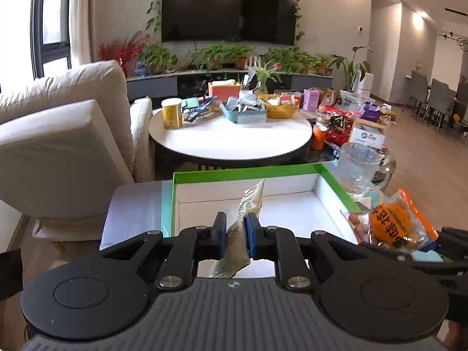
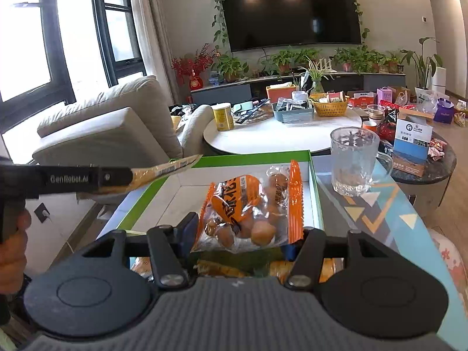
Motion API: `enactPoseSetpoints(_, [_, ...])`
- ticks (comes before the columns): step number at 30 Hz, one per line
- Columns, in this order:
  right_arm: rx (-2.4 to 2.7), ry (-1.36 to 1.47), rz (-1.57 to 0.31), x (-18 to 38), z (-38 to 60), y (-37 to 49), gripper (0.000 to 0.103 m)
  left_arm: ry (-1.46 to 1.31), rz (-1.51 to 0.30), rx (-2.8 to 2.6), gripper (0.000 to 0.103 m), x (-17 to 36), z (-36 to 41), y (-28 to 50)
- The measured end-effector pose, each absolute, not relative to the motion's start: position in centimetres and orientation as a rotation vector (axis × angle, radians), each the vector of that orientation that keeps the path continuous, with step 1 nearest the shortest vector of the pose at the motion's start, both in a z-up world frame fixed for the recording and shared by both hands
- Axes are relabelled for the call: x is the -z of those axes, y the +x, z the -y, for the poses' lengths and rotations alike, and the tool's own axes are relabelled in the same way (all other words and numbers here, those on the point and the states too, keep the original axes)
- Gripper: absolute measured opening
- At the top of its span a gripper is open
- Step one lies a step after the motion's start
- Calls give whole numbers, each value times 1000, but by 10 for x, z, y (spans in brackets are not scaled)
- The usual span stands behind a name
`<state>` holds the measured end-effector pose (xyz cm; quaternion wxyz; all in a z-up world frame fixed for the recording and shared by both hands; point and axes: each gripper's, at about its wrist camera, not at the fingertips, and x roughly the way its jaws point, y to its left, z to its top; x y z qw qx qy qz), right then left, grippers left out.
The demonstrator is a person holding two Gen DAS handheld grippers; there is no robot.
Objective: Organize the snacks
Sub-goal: 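Carry both snacks into the green box and open both grippers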
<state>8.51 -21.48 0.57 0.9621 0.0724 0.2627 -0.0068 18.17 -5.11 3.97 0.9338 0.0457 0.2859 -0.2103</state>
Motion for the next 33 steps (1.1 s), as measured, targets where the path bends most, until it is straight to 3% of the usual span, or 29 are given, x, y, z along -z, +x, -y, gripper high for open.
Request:
enactPoseSetpoints(14, [18,194,-644,32,215,139,43,94,-682,395,14,16,63,227])
enactPoseSetpoints(25, [39,194,-670,36,213,137,44,104,-715,391,15,26,63,218])
enactPoseSetpoints(29, [69,148,-649,36,205,132,44,97,-733,345,32,28,58,210])
enactPoseSetpoints(33, [57,119,-616,31,204,120,44,92,-723,337,34,26,50,198])
